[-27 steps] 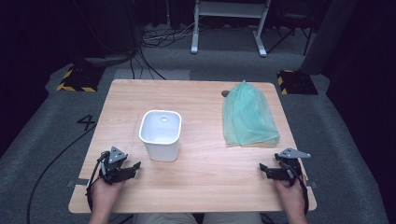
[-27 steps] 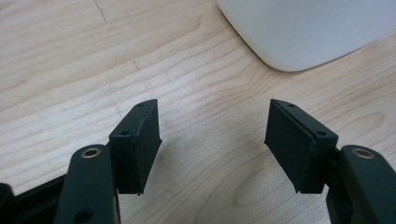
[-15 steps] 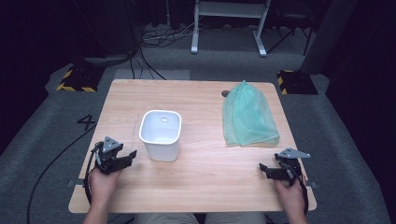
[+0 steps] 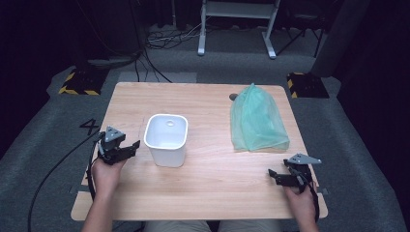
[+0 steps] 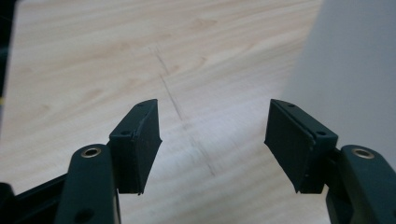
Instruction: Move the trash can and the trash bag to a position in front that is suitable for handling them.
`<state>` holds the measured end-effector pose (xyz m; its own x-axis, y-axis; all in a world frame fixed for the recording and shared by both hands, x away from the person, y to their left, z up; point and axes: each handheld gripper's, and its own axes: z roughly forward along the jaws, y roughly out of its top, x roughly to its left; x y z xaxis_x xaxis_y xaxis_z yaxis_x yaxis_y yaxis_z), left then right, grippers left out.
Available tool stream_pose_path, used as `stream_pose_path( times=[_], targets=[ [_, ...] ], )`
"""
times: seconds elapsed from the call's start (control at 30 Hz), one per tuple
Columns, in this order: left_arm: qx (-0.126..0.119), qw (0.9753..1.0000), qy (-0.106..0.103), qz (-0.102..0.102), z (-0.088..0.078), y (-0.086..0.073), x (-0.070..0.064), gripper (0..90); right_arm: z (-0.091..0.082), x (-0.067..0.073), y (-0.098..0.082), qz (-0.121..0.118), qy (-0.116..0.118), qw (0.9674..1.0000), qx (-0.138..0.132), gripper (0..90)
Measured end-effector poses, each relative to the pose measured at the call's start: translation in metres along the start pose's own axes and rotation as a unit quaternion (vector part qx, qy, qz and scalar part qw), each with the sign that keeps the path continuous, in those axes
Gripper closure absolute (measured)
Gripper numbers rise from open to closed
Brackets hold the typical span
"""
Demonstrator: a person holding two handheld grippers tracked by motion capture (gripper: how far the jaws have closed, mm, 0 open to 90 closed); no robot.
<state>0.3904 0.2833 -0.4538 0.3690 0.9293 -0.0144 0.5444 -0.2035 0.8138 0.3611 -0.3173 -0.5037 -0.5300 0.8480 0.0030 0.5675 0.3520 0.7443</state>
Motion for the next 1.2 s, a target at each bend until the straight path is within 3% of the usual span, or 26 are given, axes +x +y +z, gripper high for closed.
stream_pose_path(
  times=[0.07, 0.2, 0.23, 0.27, 0.3, 0.5, 0.73, 0.83, 0.93, 1.0, 1.13, 1.2],
  targets=[
    [-0.004, 0.9999, -0.012, -0.007, 0.008, 0.003, 0.000, 34.2, 0.000, 0.000, 0.000, 0.000, 0.000, 1.0000, 0.000, 18.5],
    [0.001, 0.9989, -0.046, 0.008, 0.022, 0.004, -0.012, 34.2, 0.000, 0.000, 0.000, 0.001, 0.001, 1.0000, 0.000, 18.4],
    [0.006, 0.9988, -0.046, 0.017, 0.024, 0.005, -0.017, 34.2, 0.000, 0.000, 0.000, 0.000, 0.000, 1.0000, 0.000, 18.6],
    [0.012, 0.9984, -0.035, 0.041, 0.024, 0.007, -0.025, 35.4, 0.000, 0.000, 0.000, 0.000, 0.002, 1.0000, -0.001, 20.9],
    [0.012, 0.9984, -0.035, 0.041, 0.024, 0.007, -0.025, 35.6, 0.000, 0.000, 0.000, 0.000, 0.002, 1.0000, -0.001, 20.9],
    [0.012, 0.9968, -0.065, 0.044, 0.024, 0.008, -0.040, 35.6, -0.001, 0.005, 0.005, -0.016, 0.030, 0.9994, -0.001, 45.2],
    [0.008, 0.9940, -0.095, 0.054, 0.026, 0.011, -0.063, 35.7, -0.001, 0.033, 0.029, -0.071, 0.055, 0.9957, -0.020, 49.0],
    [0.007, 0.9927, -0.113, 0.043, 0.029, 0.011, -0.070, 35.7, 0.002, 0.041, 0.042, -0.082, 0.065, 0.9943, -0.024, 51.2],
    [0.014, 0.9914, -0.115, 0.062, 0.032, 0.012, -0.082, 35.9, 0.015, 0.053, 0.061, -0.088, 0.078, 0.9927, -0.025, 53.3],
    [0.020, 0.9900, -0.119, 0.074, 0.034, 0.013, -0.089, 35.9, 0.018, 0.056, 0.064, -0.090, 0.080, 0.9923, -0.025, 53.5],
    [0.018, 0.9888, -0.128, 0.075, 0.036, 0.014, -0.098, 35.9, 0.037, 0.078, 0.087, -0.108, 0.097, 0.9890, -0.029, 56.9],
    [0.016, 0.9895, -0.123, 0.074, 0.039, 0.014, -0.100, 35.9, 0.040, 0.081, 0.091, -0.106, 0.101, 0.9888, -0.031, 57.7]
  ],
)
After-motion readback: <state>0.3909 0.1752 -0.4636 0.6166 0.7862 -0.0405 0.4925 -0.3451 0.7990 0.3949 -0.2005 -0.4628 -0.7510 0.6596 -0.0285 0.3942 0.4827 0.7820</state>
